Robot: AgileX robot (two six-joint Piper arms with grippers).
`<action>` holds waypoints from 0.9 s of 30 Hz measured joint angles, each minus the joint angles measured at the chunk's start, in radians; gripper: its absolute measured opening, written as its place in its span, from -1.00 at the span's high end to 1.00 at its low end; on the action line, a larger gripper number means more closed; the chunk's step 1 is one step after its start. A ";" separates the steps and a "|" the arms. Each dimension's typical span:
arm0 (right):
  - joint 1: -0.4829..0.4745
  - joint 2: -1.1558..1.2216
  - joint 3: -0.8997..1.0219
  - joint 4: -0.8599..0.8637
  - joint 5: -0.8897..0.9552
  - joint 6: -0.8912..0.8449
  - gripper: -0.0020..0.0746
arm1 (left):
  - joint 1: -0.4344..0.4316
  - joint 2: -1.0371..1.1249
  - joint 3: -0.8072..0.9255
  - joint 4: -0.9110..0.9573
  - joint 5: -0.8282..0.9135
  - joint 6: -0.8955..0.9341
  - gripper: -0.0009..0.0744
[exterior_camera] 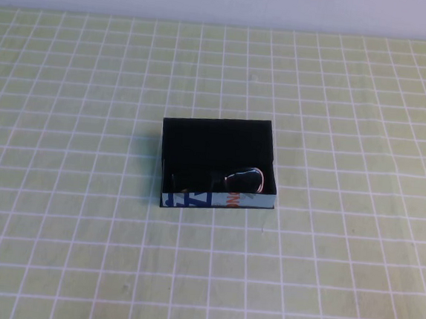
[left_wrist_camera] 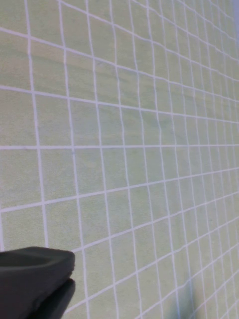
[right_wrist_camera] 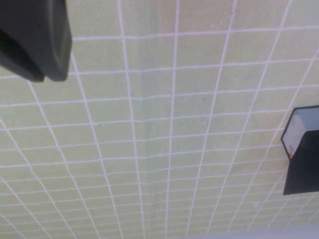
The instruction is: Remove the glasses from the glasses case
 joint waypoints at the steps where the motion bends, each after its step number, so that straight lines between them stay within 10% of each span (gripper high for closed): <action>1: 0.000 0.000 0.000 0.000 0.000 0.000 0.99 | 0.000 0.000 0.000 0.000 0.000 0.000 0.99; 27: 0.000 0.000 0.000 0.186 -0.155 0.000 0.99 | 0.000 0.000 0.000 0.000 0.000 0.000 0.99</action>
